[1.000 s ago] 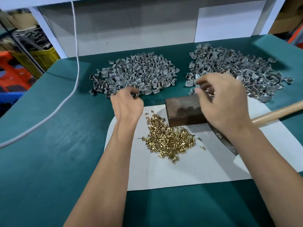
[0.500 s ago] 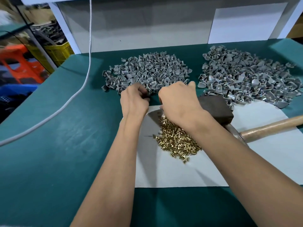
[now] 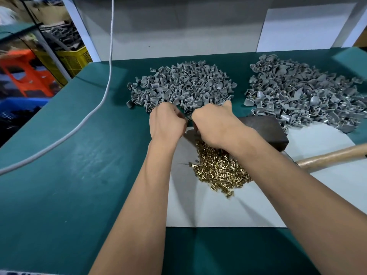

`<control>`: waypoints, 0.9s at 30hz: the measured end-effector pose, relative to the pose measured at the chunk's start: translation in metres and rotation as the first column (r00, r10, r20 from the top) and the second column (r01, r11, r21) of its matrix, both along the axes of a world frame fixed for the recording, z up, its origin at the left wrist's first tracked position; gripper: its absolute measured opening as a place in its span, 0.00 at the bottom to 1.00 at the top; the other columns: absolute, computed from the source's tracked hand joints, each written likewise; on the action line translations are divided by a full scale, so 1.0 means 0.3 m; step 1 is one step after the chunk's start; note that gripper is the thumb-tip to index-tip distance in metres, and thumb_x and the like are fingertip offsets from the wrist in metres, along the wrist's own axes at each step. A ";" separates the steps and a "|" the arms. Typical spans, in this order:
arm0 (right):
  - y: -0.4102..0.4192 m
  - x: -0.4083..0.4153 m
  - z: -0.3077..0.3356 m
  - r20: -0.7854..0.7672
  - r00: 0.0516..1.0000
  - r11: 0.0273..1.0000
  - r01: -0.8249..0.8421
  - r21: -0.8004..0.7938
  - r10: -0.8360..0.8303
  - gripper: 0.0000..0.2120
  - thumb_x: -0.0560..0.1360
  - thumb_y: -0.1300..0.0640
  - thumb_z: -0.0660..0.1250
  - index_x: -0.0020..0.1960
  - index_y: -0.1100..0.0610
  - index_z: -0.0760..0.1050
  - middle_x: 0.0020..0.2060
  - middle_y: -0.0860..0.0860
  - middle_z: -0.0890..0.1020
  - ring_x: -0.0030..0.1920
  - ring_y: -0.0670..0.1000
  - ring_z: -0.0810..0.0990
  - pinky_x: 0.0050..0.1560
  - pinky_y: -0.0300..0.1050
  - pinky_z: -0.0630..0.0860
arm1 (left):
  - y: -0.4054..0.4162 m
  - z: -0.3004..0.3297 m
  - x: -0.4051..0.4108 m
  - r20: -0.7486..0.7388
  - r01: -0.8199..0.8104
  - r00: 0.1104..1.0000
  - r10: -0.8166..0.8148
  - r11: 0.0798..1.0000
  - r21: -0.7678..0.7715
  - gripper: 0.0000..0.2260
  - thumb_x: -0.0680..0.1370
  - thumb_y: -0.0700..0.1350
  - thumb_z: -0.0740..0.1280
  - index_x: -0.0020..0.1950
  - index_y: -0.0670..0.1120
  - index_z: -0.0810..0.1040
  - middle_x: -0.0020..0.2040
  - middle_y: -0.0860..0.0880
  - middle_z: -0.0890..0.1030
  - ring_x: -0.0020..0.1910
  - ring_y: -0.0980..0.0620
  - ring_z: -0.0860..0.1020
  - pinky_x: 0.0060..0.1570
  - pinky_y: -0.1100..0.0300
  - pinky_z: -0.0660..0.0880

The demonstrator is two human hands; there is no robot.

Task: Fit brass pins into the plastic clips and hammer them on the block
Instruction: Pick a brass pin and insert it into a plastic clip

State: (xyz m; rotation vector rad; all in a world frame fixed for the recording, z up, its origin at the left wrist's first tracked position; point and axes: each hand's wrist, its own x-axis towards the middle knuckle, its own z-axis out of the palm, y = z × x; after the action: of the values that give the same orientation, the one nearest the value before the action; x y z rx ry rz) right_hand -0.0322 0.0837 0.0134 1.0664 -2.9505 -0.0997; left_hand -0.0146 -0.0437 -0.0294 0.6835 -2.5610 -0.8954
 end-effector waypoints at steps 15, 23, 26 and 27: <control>0.163 0.001 0.038 0.050 0.998 0.924 -0.024 -0.382 0.046 0.15 0.78 0.63 0.67 0.51 0.45 0.86 0.48 0.43 0.87 0.56 0.50 0.80 0.66 0.55 0.66 | 0.057 0.010 0.005 0.133 0.109 0.988 -0.074 0.954 -0.280 0.12 0.73 0.36 0.64 0.55 0.42 0.77 0.51 0.40 0.82 0.56 0.38 0.76 0.60 0.49 0.71; 0.415 -0.006 0.004 0.045 0.996 0.694 0.088 -0.715 -0.080 0.07 0.75 0.62 0.76 0.52 0.54 0.86 0.44 0.46 0.86 0.42 0.33 0.79 0.49 0.19 0.68 | 0.145 0.044 0.007 -0.365 0.243 0.926 -0.093 0.887 0.392 0.07 0.75 0.34 0.74 0.49 0.41 0.78 0.37 0.46 0.85 0.33 0.50 0.85 0.34 0.56 0.83; 0.467 -0.012 -0.015 0.031 0.992 0.620 0.099 -0.778 -0.120 0.05 0.75 0.63 0.75 0.48 0.55 0.86 0.43 0.45 0.85 0.44 0.30 0.78 0.51 0.21 0.68 | 0.215 0.049 0.008 -0.478 0.421 0.865 -0.153 0.739 0.526 0.05 0.75 0.35 0.75 0.48 0.39 0.81 0.35 0.45 0.85 0.32 0.48 0.84 0.34 0.60 0.80; 0.473 -0.013 -0.021 0.035 0.991 0.600 0.105 -0.793 -0.127 0.05 0.75 0.63 0.74 0.48 0.55 0.86 0.43 0.44 0.84 0.45 0.31 0.78 0.52 0.22 0.68 | 0.233 0.050 0.009 -0.497 0.456 0.852 -0.166 0.701 0.548 0.04 0.76 0.35 0.75 0.48 0.38 0.82 0.36 0.44 0.85 0.32 0.48 0.84 0.35 0.61 0.80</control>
State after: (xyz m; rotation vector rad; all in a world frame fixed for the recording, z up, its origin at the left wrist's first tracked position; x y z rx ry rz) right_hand -0.0361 0.2258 0.0070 0.6908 -2.5033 1.0940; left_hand -0.0119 0.0262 -0.0145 0.1470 -1.9697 -1.8820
